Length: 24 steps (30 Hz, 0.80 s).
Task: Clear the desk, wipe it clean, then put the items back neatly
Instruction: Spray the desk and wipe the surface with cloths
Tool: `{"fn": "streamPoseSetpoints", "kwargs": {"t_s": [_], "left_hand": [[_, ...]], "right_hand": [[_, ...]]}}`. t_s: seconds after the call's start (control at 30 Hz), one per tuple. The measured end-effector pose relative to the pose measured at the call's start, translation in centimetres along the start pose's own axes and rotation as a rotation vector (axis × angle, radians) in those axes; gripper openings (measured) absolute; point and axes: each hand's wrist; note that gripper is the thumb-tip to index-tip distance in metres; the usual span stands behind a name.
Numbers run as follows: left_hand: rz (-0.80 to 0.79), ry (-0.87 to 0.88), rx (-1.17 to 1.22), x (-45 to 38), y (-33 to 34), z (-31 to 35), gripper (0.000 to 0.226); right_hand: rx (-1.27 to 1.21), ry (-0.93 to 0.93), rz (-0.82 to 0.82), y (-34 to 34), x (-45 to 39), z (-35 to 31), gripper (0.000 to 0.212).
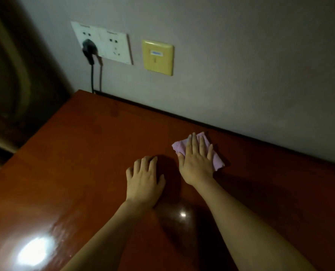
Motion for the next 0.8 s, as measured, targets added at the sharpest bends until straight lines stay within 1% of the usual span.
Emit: {"fn": "streamPoseSetpoints", "kwargs": {"t_s": [0.17,0.27,0.33,0.63,0.7,0.8], "left_hand": [[-0.005,0.084,-0.011,2.5,2.0,7.4,0.06],[-0.012,0.149,0.003,4.3,3.4,11.9,0.059],[-0.005,0.188,-0.006,5.3,4.2,14.8,0.06],[-0.008,0.307,-0.029,9.9,8.2,27.4,0.059],[-0.033,0.321,-0.048,10.7,9.2,30.3,0.058],[-0.013,0.385,-0.057,11.9,10.5,34.7,0.059]], "right_hand": [[-0.015,0.079,-0.003,0.4,4.4,7.5,0.076],[-0.037,0.12,0.002,0.6,6.9,12.1,0.068],[-0.031,0.149,0.022,0.8,8.5,15.2,0.066],[-0.144,0.289,0.032,0.8,16.2,29.8,0.066],[-0.155,0.323,0.031,0.9,17.9,33.2,0.066],[-0.156,0.375,0.034,1.1,20.2,38.1,0.067]]}}
Point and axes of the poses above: each hand's wrist, its own x-axis away from the middle knuckle, its own y-axis out of the palm, z = x × y, and after that the axes turned 2 degrees about -y, right-handed
